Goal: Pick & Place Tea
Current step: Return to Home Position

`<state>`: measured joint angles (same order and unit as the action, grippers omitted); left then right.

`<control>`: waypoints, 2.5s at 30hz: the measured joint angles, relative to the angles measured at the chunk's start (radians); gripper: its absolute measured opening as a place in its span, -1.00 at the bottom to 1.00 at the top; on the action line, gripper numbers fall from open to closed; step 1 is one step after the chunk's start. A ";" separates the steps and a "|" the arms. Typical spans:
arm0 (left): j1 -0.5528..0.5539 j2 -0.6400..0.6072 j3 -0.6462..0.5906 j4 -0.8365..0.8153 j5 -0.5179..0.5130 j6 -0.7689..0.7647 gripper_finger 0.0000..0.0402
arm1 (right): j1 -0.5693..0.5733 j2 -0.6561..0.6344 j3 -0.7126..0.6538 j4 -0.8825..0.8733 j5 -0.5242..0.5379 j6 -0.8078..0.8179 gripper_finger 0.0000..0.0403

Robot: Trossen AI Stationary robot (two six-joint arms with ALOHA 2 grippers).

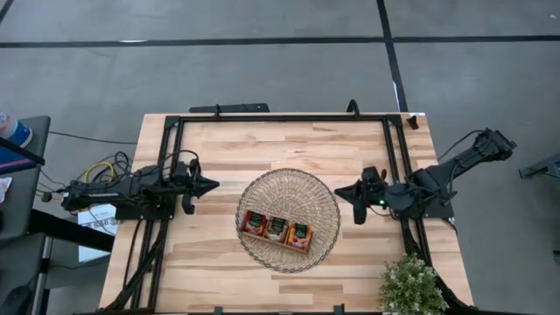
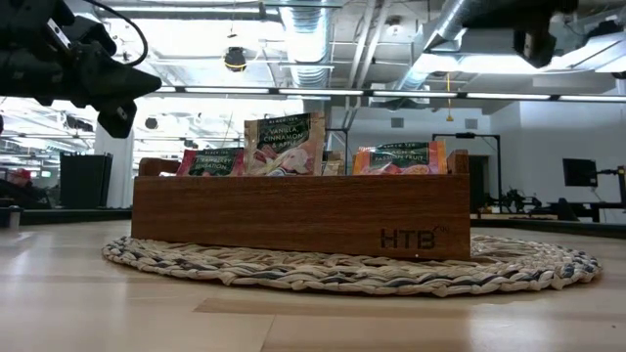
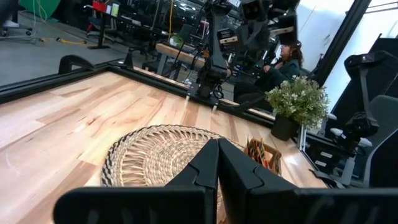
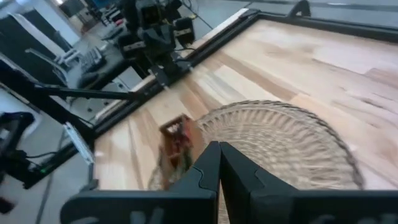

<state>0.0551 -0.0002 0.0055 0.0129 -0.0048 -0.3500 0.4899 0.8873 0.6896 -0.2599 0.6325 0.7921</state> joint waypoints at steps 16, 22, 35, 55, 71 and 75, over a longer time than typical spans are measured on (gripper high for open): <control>0.000 0.000 0.000 -0.002 0.000 0.000 -1.00 | -0.108 -0.430 -0.456 0.307 -0.097 -0.289 -1.00; 0.000 0.000 0.000 -0.003 0.000 0.000 -1.00 | -0.165 -0.703 -0.588 0.343 -0.147 -0.380 -1.00; 0.000 0.000 0.000 0.000 0.001 0.000 -1.00 | -0.271 -0.887 -0.680 0.358 -0.328 -0.496 -1.00; 0.000 0.000 0.000 0.002 0.001 0.000 -1.00 | -0.542 -0.879 -0.682 0.286 -0.710 -0.508 -1.00; 0.000 0.000 0.000 0.003 -0.002 0.001 -1.00 | -0.524 -0.876 -0.683 0.286 -0.719 -0.643 -1.00; 0.000 0.000 0.000 0.003 -0.002 0.001 -1.00 | -0.524 -0.875 -0.683 0.286 -0.714 -0.643 -1.00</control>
<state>0.0547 0.0002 0.0055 0.0158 -0.0071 -0.3492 -0.0345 0.0120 0.0063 0.0265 -0.0814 0.1490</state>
